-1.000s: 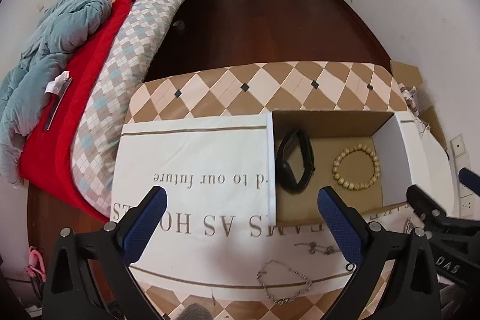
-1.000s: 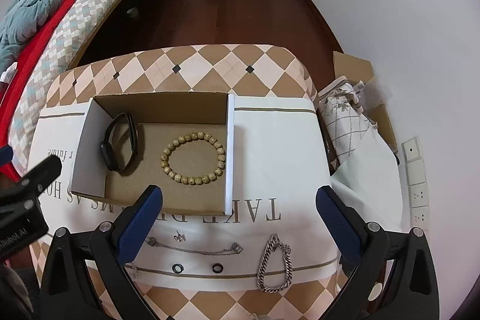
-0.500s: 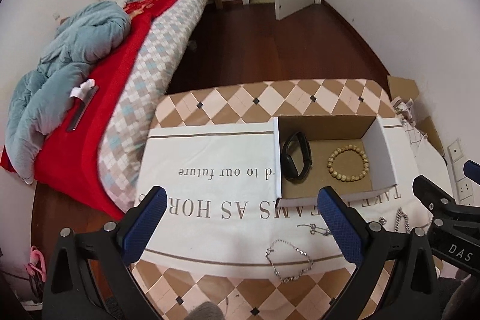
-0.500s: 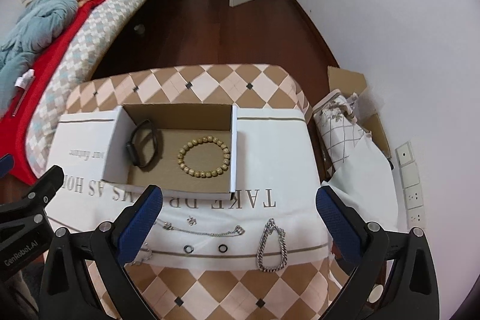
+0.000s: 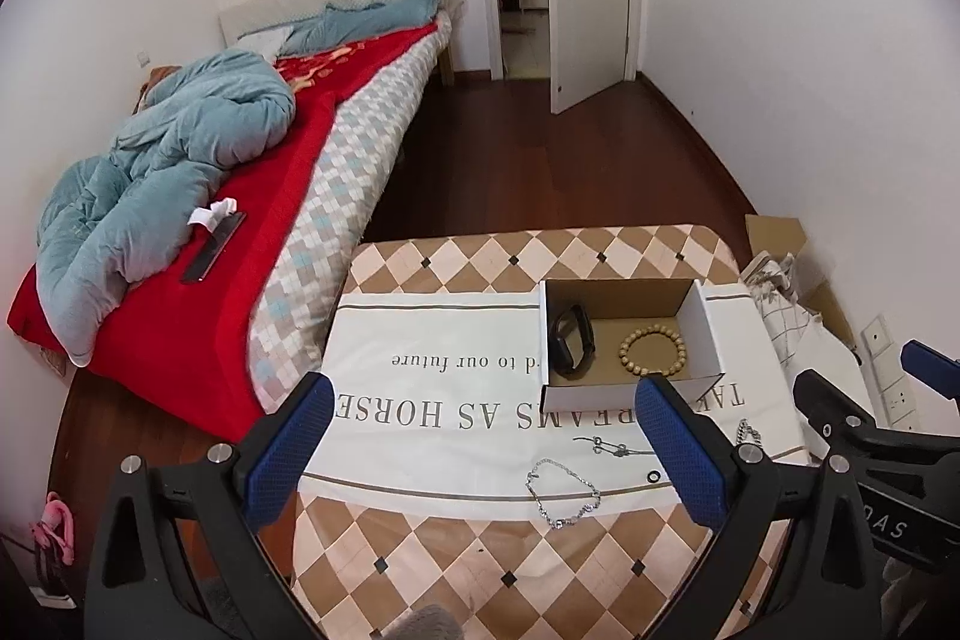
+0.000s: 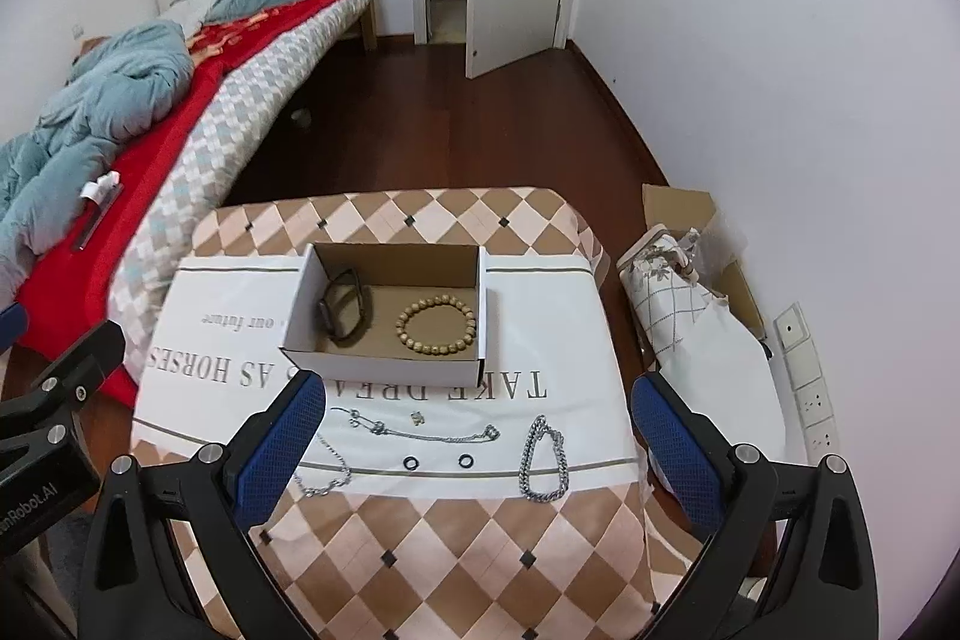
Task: Organize jewelry
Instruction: 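Withdraw both tools from the box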
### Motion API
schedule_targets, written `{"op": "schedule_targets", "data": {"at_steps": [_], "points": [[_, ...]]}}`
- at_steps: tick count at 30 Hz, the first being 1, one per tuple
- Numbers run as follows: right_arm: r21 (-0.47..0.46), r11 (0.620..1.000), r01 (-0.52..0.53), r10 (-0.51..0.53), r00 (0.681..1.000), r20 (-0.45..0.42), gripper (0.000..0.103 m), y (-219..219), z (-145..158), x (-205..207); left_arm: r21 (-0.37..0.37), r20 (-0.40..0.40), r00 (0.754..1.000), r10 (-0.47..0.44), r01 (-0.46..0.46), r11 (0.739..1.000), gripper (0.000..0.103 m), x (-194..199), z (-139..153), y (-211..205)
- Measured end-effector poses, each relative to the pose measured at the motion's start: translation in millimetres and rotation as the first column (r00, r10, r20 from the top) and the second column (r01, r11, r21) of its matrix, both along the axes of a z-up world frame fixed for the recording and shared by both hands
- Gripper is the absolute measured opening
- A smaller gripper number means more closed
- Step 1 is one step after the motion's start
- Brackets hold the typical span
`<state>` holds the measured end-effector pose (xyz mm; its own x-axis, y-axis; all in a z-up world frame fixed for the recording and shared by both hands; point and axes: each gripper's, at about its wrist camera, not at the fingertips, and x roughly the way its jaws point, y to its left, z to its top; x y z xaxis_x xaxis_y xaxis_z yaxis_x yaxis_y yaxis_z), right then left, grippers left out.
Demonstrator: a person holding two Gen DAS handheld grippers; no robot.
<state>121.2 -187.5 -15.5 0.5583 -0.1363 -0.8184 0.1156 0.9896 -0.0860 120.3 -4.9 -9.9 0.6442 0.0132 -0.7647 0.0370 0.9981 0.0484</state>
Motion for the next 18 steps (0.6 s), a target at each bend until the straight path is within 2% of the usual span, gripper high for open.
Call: {"op": "schedule_targets", "data": {"at_steps": [11, 15, 18], "points": [[0.036, 0.999, -0.015, 0.013, 0.998, 0.059, 0.103, 7.7, 26.4, -36.8, -0.019, 0.023, 0.999, 0.027, -0.026, 0.999, 0.102, -34.4, 9.9, 6.6], [0.068, 0.998, 0.008, -0.012, 0.998, 0.059, 0.103, -2.3, 20.1, -42.1, -0.027, 0.026, 0.998, 0.060, -0.060, 0.998, 0.102, -36.2, -1.9, 14.5], [0.090, 0.994, 0.058, -0.060, 0.998, 0.023, 0.103, -19.2, -2.4, -40.9, -0.021, -0.001, 0.996, 0.086, -0.086, 0.996, 0.102, -33.4, -22.8, 23.2]]}}
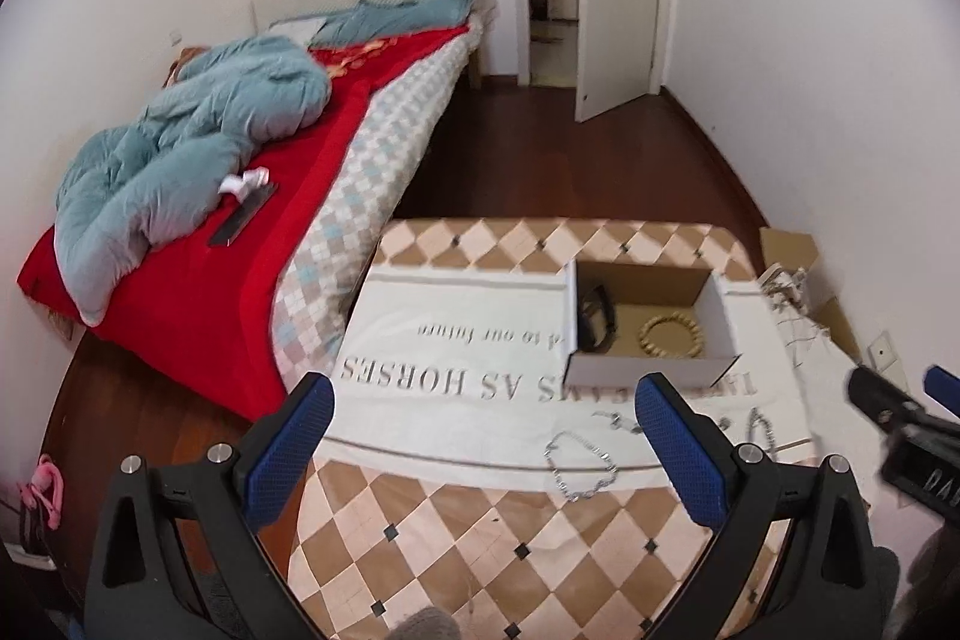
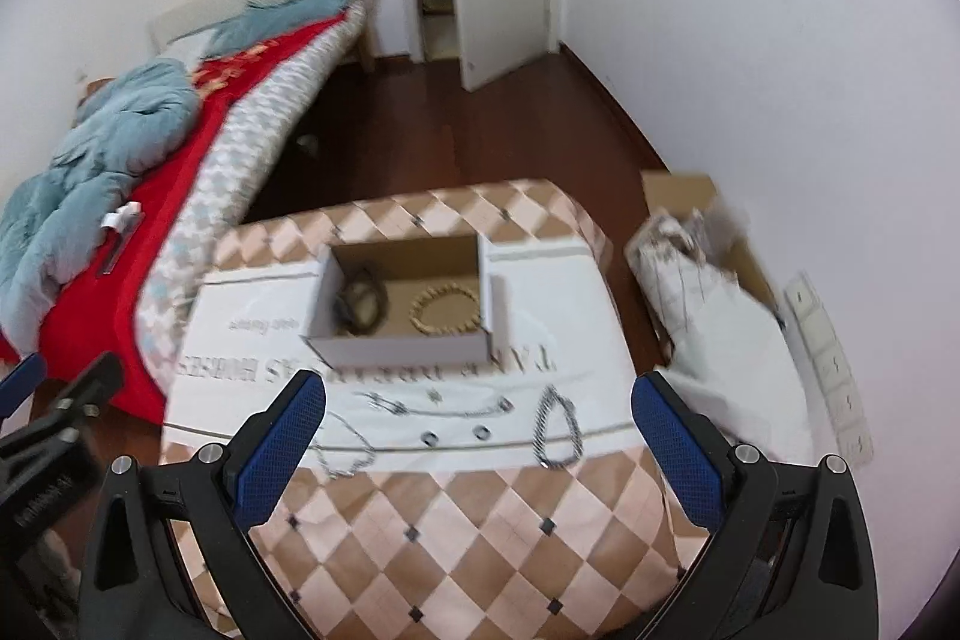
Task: Organize jewelry
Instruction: 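Withdraw both tools from the box, then grasp the thin silver chain with the left gripper while the right grasps the thick chain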
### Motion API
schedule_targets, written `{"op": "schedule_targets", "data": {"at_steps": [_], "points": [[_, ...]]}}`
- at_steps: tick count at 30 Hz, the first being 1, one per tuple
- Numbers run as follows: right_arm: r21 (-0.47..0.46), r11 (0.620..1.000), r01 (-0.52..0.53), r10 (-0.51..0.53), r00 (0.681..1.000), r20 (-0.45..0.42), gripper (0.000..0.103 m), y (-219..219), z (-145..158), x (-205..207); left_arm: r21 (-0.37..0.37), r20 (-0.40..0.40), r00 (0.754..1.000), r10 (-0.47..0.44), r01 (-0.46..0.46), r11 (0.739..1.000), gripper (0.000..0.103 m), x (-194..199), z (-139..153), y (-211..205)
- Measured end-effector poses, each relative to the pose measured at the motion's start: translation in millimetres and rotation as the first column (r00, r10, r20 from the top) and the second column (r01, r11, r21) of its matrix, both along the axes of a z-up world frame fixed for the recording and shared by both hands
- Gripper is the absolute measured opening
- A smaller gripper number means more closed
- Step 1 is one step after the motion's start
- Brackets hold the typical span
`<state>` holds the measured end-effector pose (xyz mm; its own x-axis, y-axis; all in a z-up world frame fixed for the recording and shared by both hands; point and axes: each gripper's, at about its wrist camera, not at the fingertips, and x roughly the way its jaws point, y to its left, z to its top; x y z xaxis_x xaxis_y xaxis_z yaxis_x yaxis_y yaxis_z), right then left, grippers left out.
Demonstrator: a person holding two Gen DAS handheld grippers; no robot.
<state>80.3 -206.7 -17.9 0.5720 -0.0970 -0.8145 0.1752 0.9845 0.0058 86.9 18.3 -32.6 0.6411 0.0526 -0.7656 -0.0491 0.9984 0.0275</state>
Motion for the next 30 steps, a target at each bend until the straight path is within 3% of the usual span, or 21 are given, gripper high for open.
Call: {"op": "schedule_targets", "data": {"at_steps": [7, 11, 15, 19, 23, 30], "points": [[0.060, 0.988, 0.143, -0.133, 0.980, -0.150, 0.099, -54.7, -91.8, 6.4, 0.084, -0.131, 0.990, 0.059, -0.048, 0.995, 0.102, 15.0, -82.5, 12.0], [0.088, 0.969, 0.230, -0.202, 0.947, -0.250, 0.076, -86.3, -152.9, 10.4, 0.112, -0.210, 0.975, 0.073, -0.050, 0.992, 0.102, 27.9, -124.1, 11.0], [0.137, 0.949, 0.283, -0.229, 0.920, -0.318, 0.061, -103.7, -199.6, 13.8, 0.116, -0.263, 0.961, 0.083, -0.054, 0.992, 0.102, 36.9, -149.1, 9.3], [0.119, 0.951, 0.287, -0.237, 0.917, -0.320, 0.050, -104.3, -219.6, 16.9, 0.107, -0.308, 0.948, 0.081, -0.050, 0.993, 0.102, 43.7, -166.0, 8.3], [0.052, 0.967, 0.249, -0.224, 0.931, -0.288, 0.008, -99.1, -221.4, 20.5, 0.087, -0.342, 0.937, 0.071, -0.043, 0.995, 0.102, 48.0, -177.0, 5.1], [0.108, 0.976, 0.190, -0.151, 0.944, -0.293, 0.006, -96.4, -212.9, 10.3, -0.021, -0.425, 0.905, 0.009, -0.020, 1.000, 0.102, 56.3, -195.9, -3.5]]}}
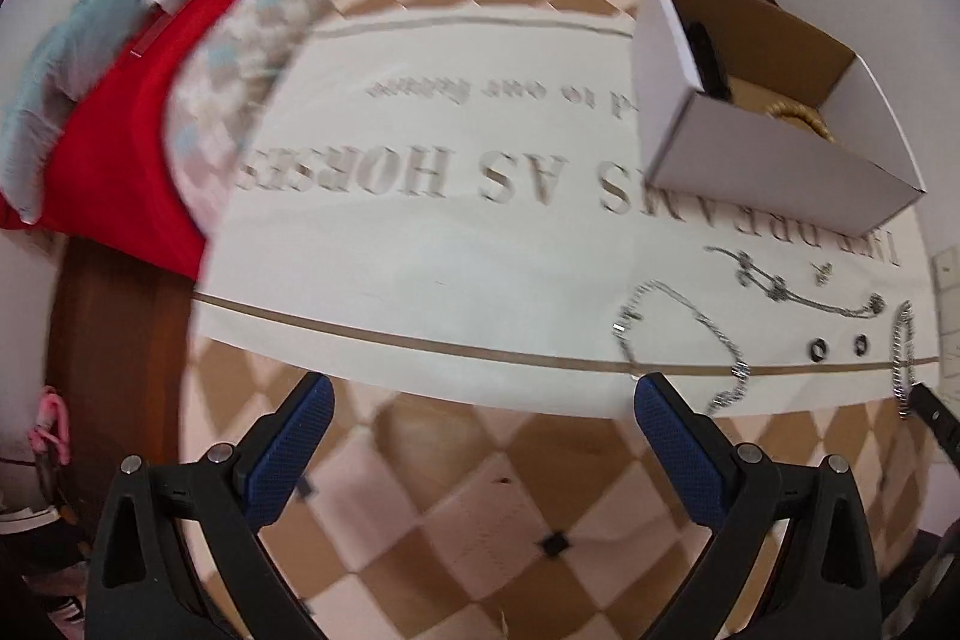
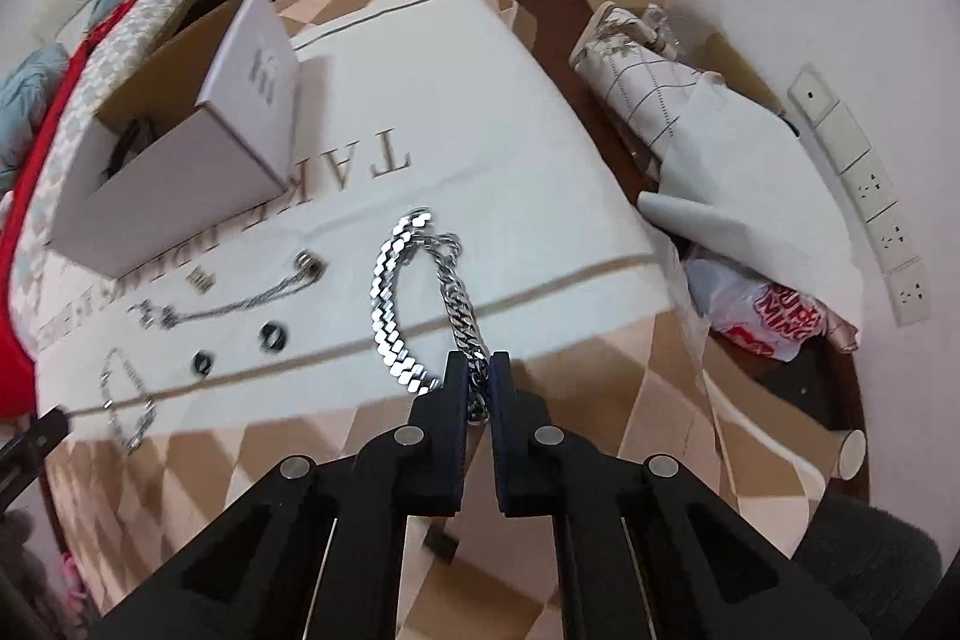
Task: Organize jewelry
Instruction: 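Grasp the thin silver chain with the left gripper while the right grasps the thick chain, then lower both chains into the white box and open both grippers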
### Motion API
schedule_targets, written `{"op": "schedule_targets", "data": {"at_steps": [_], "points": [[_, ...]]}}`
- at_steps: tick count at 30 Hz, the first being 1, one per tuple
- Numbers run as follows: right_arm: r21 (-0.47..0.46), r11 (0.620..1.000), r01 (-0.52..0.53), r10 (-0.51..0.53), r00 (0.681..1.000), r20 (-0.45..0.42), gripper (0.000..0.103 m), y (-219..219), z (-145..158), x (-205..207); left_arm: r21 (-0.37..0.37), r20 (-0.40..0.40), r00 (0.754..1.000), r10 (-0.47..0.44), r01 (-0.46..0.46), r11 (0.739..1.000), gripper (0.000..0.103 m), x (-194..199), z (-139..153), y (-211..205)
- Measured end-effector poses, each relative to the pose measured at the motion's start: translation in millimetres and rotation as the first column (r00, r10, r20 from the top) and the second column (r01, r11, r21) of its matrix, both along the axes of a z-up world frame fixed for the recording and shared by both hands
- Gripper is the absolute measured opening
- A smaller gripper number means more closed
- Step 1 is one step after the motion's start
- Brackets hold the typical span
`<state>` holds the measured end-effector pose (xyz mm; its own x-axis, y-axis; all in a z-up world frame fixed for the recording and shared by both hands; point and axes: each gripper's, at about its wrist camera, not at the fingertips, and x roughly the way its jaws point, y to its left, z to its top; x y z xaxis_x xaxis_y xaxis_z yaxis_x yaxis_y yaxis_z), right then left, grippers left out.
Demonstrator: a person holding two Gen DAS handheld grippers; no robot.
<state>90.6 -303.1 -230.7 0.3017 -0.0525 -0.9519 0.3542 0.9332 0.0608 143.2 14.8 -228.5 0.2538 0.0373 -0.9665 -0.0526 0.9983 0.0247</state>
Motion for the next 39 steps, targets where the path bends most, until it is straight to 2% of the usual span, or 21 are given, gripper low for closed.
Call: {"op": "schedule_targets", "data": {"at_steps": [1, 7, 10, 12, 13, 16, 17, 18, 20, 24, 30, 39], "points": [[0.005, 1.000, -0.005, 0.005, 1.000, 0.005, 0.003, 1.6, 3.4, -2.6, -0.009, -0.007, 1.000, -0.005, 0.005, 1.000, 0.102, 1.0, -2.1, -2.3], [0.031, 0.999, -0.016, 0.015, 1.000, 0.026, 0.003, 4.8, 18.9, -15.2, -0.036, -0.030, 0.990, -0.135, 0.134, 0.990, 0.100, 1.0, -11.9, -36.5], [0.039, 0.999, -0.010, 0.008, 0.999, 0.035, 0.003, 3.5, 21.0, -18.7, -0.026, -0.043, 0.977, -0.210, 0.209, 0.978, 0.091, -1.2, -17.6, -56.7], [0.047, 0.999, -0.003, 0.002, 0.999, 0.034, 0.003, 1.9, 20.5, -19.6, -0.009, -0.053, 0.967, -0.250, 0.250, 0.968, 0.073, -2.6, -21.8, -67.0], [0.046, 0.999, -0.002, 0.001, 1.000, 0.031, 0.003, 1.5, 20.0, -20.1, -0.012, -0.054, 0.961, -0.272, 0.272, 0.962, 0.068, -3.7, -23.4, -71.8], [0.043, 0.999, -0.002, 0.001, 1.000, 0.027, 0.003, 0.6, 19.1, -21.3, -0.042, -0.030, 0.951, -0.308, 0.307, 0.951, 0.034, -6.6, -18.6, -79.2], [0.043, 0.999, -0.002, 0.001, 1.000, 0.025, 0.003, 0.0, 18.4, -21.5, -0.062, -0.028, 0.948, -0.318, 0.316, 0.947, 0.010, -6.9, -17.3, -82.6], [0.047, 0.999, 0.000, -0.001, 1.000, 0.023, 0.003, -0.7, 17.7, -21.7, -0.062, -0.035, 0.943, -0.330, 0.327, 0.943, 0.004, -6.8, -16.8, -85.1], [0.056, 0.998, 0.005, -0.007, 1.000, 0.025, 0.003, -1.9, 17.4, -21.7, -0.091, -0.040, 0.943, -0.332, 0.327, 0.941, 0.003, -6.9, -15.6, -83.4], [0.094, 0.995, 0.022, -0.026, 0.999, 0.044, 0.003, -5.4, 22.0, -22.2, -0.157, -0.019, 0.958, -0.285, 0.279, 0.947, 0.003, -7.4, -1.1, -69.8], [0.164, 0.986, -0.001, -0.014, 0.996, 0.091, 0.003, -1.2, 43.5, -22.0, -0.201, 0.050, 0.973, -0.223, 0.229, 0.953, 0.003, -7.0, 37.7, -42.7], [0.215, 0.973, -0.079, 0.043, 0.985, 0.167, 0.003, 17.7, 83.6, -11.1, -0.244, 0.148, 0.970, -0.195, 0.226, 0.943, 0.002, 1.9, 87.8, -22.0]]}}
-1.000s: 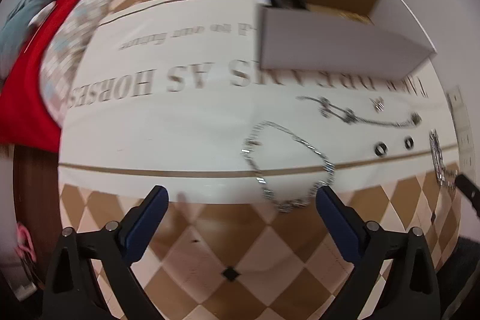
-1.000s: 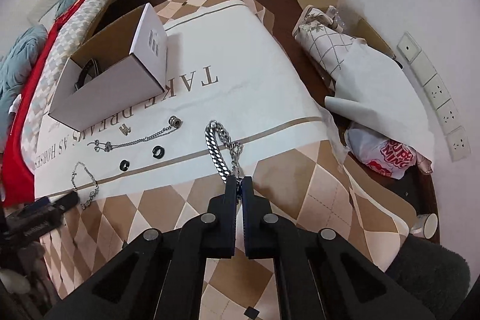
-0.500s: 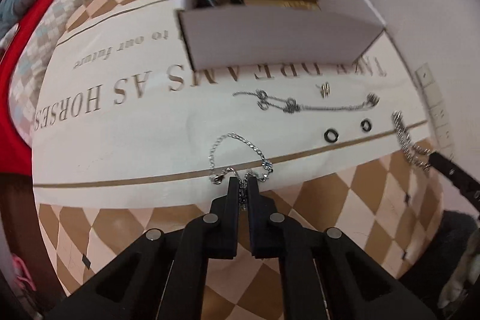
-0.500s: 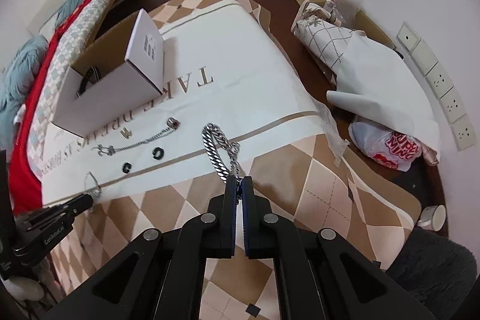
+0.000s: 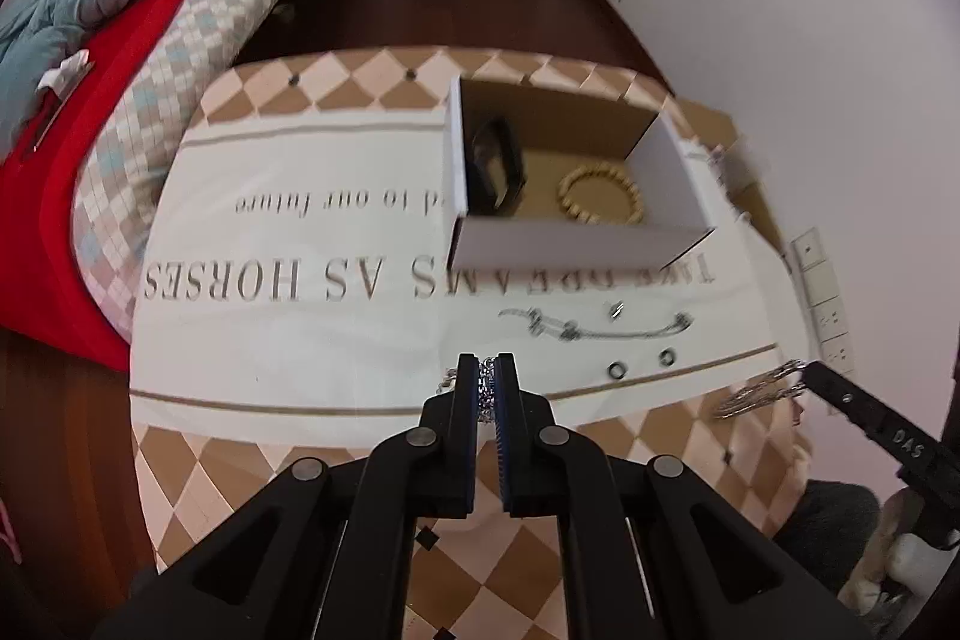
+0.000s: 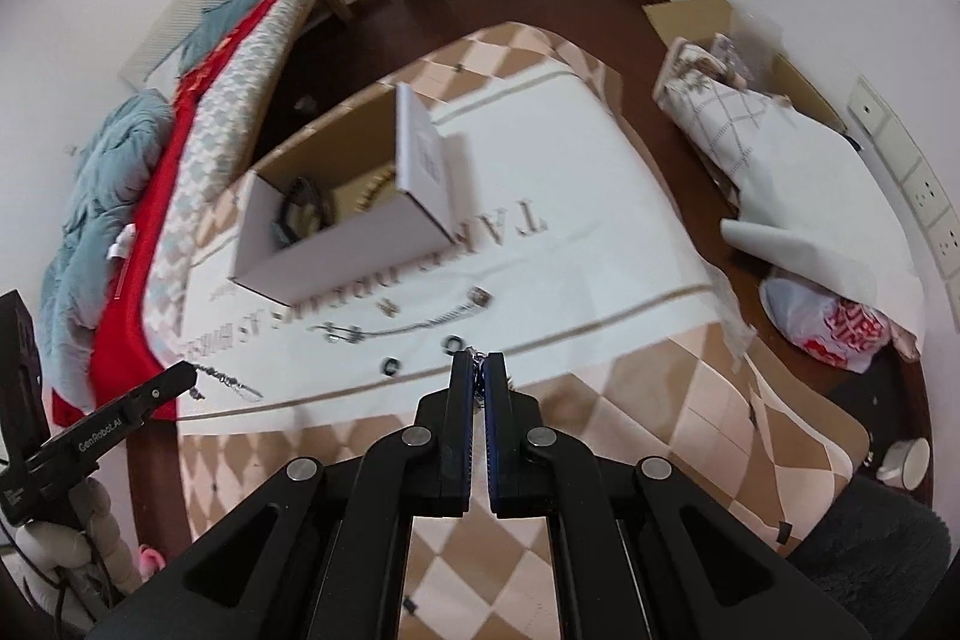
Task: Organize jewelry
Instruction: 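Lower both chains into the white box and open both grippers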
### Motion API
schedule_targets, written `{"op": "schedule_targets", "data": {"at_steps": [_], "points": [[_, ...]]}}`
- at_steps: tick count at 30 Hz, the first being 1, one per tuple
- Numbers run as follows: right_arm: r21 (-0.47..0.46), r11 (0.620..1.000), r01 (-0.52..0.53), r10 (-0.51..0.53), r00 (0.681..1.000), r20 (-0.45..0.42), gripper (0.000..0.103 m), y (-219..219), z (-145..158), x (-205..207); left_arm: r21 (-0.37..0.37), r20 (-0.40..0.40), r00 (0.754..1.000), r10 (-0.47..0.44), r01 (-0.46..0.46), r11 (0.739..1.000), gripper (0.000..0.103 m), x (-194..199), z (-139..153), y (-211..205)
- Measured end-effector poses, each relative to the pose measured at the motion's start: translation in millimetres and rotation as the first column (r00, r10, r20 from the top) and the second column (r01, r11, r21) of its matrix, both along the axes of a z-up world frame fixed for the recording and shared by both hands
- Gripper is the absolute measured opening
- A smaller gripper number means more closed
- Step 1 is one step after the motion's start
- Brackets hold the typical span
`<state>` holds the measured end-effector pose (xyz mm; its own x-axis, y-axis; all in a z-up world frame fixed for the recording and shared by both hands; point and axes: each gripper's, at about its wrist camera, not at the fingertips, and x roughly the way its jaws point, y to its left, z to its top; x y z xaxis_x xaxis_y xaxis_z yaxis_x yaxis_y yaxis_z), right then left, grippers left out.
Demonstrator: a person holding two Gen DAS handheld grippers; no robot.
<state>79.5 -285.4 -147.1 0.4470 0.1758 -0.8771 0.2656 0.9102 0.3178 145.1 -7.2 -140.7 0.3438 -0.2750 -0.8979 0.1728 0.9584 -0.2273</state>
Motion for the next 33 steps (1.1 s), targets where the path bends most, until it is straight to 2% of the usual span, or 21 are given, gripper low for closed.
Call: {"op": "schedule_targets", "data": {"at_steps": [7, 12, 15, 19, 24, 30, 33], "points": [[0.020, 0.998, -0.068, 0.066, 0.995, 0.073, 0.003, 15.9, 40.1, 29.6, -0.058, 0.075, 0.996, -0.037, 0.042, 0.997, 0.002, 22.1, 48.3, -10.7], [-0.028, 0.991, -0.130, 0.133, 0.981, 0.139, 0.003, 30.8, 76.4, 73.7, -0.069, 0.138, 0.988, -0.076, 0.086, 0.994, 0.002, 55.6, 77.7, -27.0], [-0.046, 0.987, -0.157, 0.162, 0.976, 0.147, 0.003, 38.5, 84.8, 102.0, -0.063, 0.152, 0.984, -0.089, 0.100, 0.993, 0.002, 77.7, 82.6, -35.0], [-0.049, 0.982, -0.182, 0.187, 0.975, 0.118, 0.003, 45.8, 78.7, 139.6, -0.054, 0.118, 0.987, -0.105, 0.112, 0.992, 0.002, 104.8, 70.2, -42.5], [-0.055, 0.977, -0.208, 0.210, 0.976, 0.048, 0.003, 51.0, 51.5, 188.6, -0.040, 0.039, 0.993, -0.113, 0.115, 0.993, 0.003, 128.3, 35.7, -48.5], [-0.077, 0.968, -0.237, 0.237, 0.971, -0.009, 0.003, 58.7, 23.6, 224.3, -0.035, -0.020, 0.995, -0.099, 0.099, 0.995, 0.004, 137.4, 8.8, -50.3], [-0.070, 0.962, -0.264, 0.258, 0.962, -0.090, 0.005, 61.5, 4.8, 231.4, -0.026, -0.054, 0.996, -0.069, 0.068, 0.997, 0.007, 140.2, 0.6, -47.6]]}}
